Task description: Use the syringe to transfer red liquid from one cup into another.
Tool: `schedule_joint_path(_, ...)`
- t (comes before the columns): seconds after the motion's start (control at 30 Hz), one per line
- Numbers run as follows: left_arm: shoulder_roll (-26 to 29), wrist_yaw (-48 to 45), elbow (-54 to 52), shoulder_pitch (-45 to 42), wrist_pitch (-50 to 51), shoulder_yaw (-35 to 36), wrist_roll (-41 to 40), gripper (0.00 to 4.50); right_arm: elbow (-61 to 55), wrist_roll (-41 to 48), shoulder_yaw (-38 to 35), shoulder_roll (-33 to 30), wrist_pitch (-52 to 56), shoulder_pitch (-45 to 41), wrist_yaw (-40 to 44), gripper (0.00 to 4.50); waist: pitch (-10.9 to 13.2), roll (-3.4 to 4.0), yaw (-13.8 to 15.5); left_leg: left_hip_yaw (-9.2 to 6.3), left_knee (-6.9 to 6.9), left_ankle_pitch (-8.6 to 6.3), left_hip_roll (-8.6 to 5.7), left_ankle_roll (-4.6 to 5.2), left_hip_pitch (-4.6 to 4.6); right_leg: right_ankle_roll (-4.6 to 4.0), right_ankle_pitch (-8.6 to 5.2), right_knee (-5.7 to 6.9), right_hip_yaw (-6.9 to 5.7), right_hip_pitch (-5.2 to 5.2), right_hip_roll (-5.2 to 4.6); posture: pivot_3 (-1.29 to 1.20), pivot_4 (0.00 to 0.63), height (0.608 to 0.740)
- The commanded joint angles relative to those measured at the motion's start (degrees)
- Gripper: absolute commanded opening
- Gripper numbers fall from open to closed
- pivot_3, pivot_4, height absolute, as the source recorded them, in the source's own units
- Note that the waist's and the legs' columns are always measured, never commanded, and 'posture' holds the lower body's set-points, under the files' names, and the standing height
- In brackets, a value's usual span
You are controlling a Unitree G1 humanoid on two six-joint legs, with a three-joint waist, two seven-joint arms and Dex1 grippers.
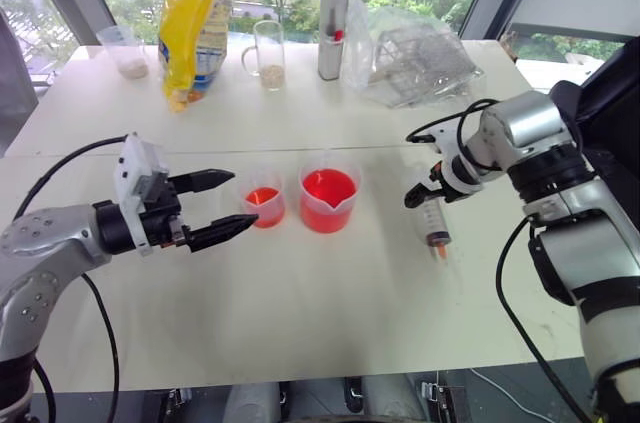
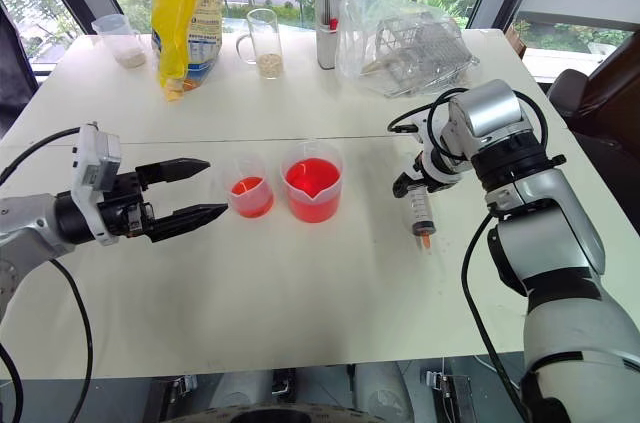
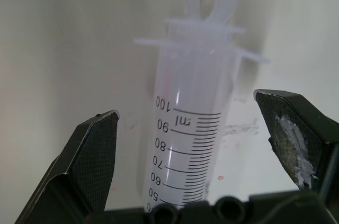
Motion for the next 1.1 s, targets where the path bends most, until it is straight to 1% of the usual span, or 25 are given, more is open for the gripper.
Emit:
schedule_joint_path(0.03,-0.2,1.1,-2.3,0.6,-0.5,2.4,-1.2,4.50,4.3,-0.2,-1.1,2.1,0.3,-1.3,-1.8,4.46,0.0,0.00,-0.1,0.00,0.00,0.00,-0.01,0.00,0.00,0.00,0.00,0.00,0.00,-0.01,0.00,0.00,0.150,0.740)
schedule_joint_path(0.1,-0.3,1.4,-2.4,0.8,-0.7,2.4,-1.1,4.50,5.9,-0.7,-1.8,3.2,0.3,-1.1,-2.4,4.46,0.0,0.00,-0.3,0.01,0.00,0.00,-0.01,0.00,0.04,0.00,0.00,0.01,0.00,0.01,0.05,0.00,0.150,0.740)
schedule_joint_path(0.17,-0.4,1.7,-2.5,0.7,-0.8,2.5,-1.1,4.50,6.7,-1.2,-2.5,4.0,0.3,-0.9,-2.9,3.95,0.0,-0.01,-0.3,-0.01,0.00,0.00,0.00,-0.01,0.07,0.00,0.00,0.01,-0.01,0.05,0.07,0.00,0.150,0.740)
schedule_joint_path(0.2,-0.4,1.8,-2.4,0.7,-0.8,2.5,-1.1,4.50,7.2,-1.5,-2.9,4.4,0.3,-0.9,-3.2,3.62,0.0,-0.02,-0.3,-0.02,0.00,0.00,0.00,-0.01,0.08,0.00,0.00,0.01,-0.01,0.07,0.07,0.00,0.150,0.740)
schedule_joint_path(0.23,-0.4,1.8,-2.4,0.7,-0.9,2.4,-1.0,4.50,7.5,-2.0,-3.5,4.8,0.3,-0.7,-3.6,3.18,0.0,-0.02,-0.3,-0.02,0.00,0.00,0.00,-0.01,0.09,0.00,0.00,0.01,-0.01,0.08,0.06,0.00,0.150,0.740)
schedule_joint_path(0.33,-0.3,2.0,-2.3,0.6,-1.1,2.4,-1.0,4.50,7.9,-2.6,-4.8,5.5,0.3,-0.2,-4.3,1.64,0.0,-0.05,-0.4,-0.02,0.01,0.01,0.00,-0.01,0.14,0.00,0.00,0.01,-0.01,0.14,0.07,0.00,0.150,0.740)
schedule_joint_path(0.37,-0.2,1.9,-2.2,0.5,-1.1,2.4,-1.0,4.50,7.8,-2.5,-5.2,5.5,0.3,-0.1,-4.5,1.43,0.0,-0.05,-0.3,-0.03,0.01,0.01,0.00,-0.02,0.16,0.00,0.00,0.01,-0.01,0.16,0.08,0.00,0.150,0.740)
schedule_joint_path(0.43,0.0,1.8,-2.0,0.2,-1.1,2.5,-1.2,4.50,6.5,-2.1,-6.8,5.1,0.3,-0.1,-5.0,1.42,0.0,-0.05,-0.3,-0.04,0.01,0.01,0.01,-0.02,0.16,-0.01,0.00,0.01,-0.01,0.16,0.08,0.00,0.150,0.740)
schedule_joint_path(0.53,0.5,1.4,-1.5,-0.1,-0.9,2.9,-1.4,4.50,3.1,-2.7,-11.8,4.1,0.3,-0.9,-7.0,1.42,0.0,-0.02,-0.3,-0.04,0.02,0.01,0.01,-0.02,0.15,-0.01,0.00,0.01,-0.01,0.16,0.07,0.00,0.150,0.740)
schedule_joint_path(0.67,1.3,1.0,0.3,-2.0,-0.4,3.7,-2.5,4.50,-8.0,-1.3,-21.3,1.4,0.0,-2.6,-5.5,1.42,0.1,0.12,-0.1,-0.03,0.01,0.02,0.00,-0.03,0.03,0.00,0.01,0.04,0.00,-0.01,0.06,0.00,0.150,0.740)
schedule_joint_path(0.77,1.8,0.6,2.2,-4.4,0.0,4.0,-3.4,4.50,-20.3,1.1,-28.2,0.4,-7.2,0.4,-2.2,1.42,0.1,0.12,0.0,-0.06,-0.04,0.02,0.00,-0.03,0.00,0.02,0.01,0.05,-0.03,-0.05,0.10,0.00,0.150,0.740)
schedule_joint_path(0.83,2.2,0.1,3.6,-6.4,0.1,3.5,-3.7,4.50,-27.4,1.4,-31.4,0.2,-13.4,2.7,-1.0,1.42,0.1,0.12,0.1,-0.08,-0.06,0.01,0.00,-0.03,0.00,0.03,0.01,0.04,-0.06,-0.04,0.10,0.00,0.150,0.740)
schedule_joint_path(0.93,2.9,-1.0,6.1,-10.6,0.2,2.2,-3.6,4.50,-35.7,6.5,-38.4,2.4,-21.8,5.0,4.1,1.42,0.1,0.11,0.1,-0.08,-0.06,0.00,-0.01,-0.01,-0.01,0.05,0.01,-0.01,-0.09,0.01,0.09,0.00,0.150,0.740)
schedule_joint_path(0.97,3.0,-1.4,7.2,-12.1,0.2,1.7,-3.5,4.50,-37.4,8.9,-40.9,4.0,-22.7,5.2,4.9,1.42,0.1,0.11,0.1,-0.07,-0.06,0.00,-0.01,-0.01,-0.01,0.08,0.03,-0.04,-0.09,0.03,0.08,0.00,0.150,0.740)
schedule_joint_path(1.03,3.0,-2.5,10.4,-16.8,0.3,-0.2,-3.2,4.50,-40.9,16.3,-46.0,9.0,-22.9,5.4,5.6,1.42,0.1,0.11,-0.1,-0.05,-0.06,0.00,-0.01,-0.01,0.00,0.16,0.07,-0.02,-0.08,0.03,0.08,0.00,0.150,0.740)
schedule_joint_path(1.1,3.0,-3.9,13.2,-20.5,0.3,-1.7,-2.6,4.50,-44.0,20.0,-47.0,12.8,-23.9,7.0,5.5,1.42,0.1,0.11,-0.1,-0.09,-0.05,0.02,0.01,-0.03,0.03,0.16,0.08,0.02,-0.09,0.04,0.13,0.00,0.150,0.740)
